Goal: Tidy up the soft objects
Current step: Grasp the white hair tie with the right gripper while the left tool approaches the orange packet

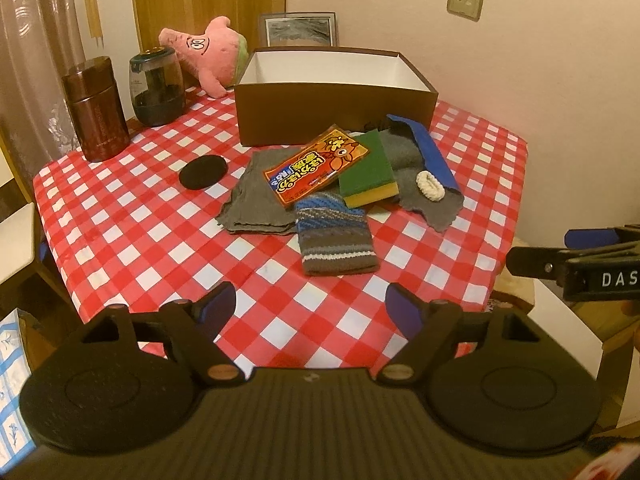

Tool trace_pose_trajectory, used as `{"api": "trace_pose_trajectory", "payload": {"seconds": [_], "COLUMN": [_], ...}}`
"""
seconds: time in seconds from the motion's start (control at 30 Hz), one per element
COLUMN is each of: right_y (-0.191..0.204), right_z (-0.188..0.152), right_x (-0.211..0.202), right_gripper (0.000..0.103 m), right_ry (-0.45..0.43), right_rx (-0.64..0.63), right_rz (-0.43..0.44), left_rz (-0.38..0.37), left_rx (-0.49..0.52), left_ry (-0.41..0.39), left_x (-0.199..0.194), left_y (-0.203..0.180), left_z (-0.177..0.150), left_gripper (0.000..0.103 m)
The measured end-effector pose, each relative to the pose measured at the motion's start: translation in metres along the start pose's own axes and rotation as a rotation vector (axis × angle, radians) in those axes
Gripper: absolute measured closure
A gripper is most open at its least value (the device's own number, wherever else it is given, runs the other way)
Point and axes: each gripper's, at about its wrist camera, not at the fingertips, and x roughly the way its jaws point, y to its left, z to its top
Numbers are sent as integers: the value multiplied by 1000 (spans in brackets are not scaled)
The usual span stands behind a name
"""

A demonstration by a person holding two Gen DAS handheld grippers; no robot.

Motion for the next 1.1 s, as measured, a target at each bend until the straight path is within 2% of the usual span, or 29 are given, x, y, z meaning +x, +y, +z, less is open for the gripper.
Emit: {"api": "trace_pose_trajectory", "payload": {"seconds": [0.27, 0.43, 0.57, 0.67, 0.83, 1.1], "right_y": [-14, -32, -49, -62, -77, -100], "right_z": [17, 34, 48, 59, 73, 87], "right_x": [20, 39, 57, 76, 110, 165], "right_gripper": [9, 17, 19, 24, 37, 39], "right_ry": [-7, -10, -17, -18, 6, 63], "right_rx": [-29, -49, -54, -66, -104, -157], "right_rz": [35, 62, 79, 96, 123, 148], "left_rz": [26, 42, 63, 76, 112, 165], "left_rx": [-7, -26, -46, -55, -59, -63], "left_ry": [5, 18, 33, 38, 52, 79], "left_x": [20, 41, 61, 76, 104, 147], "left_y": [-6, -14, -19, -22, -25, -29], "left_z": [11, 23, 35, 45, 59, 77], "left_gripper": [23, 25, 27, 27, 27, 27]}}
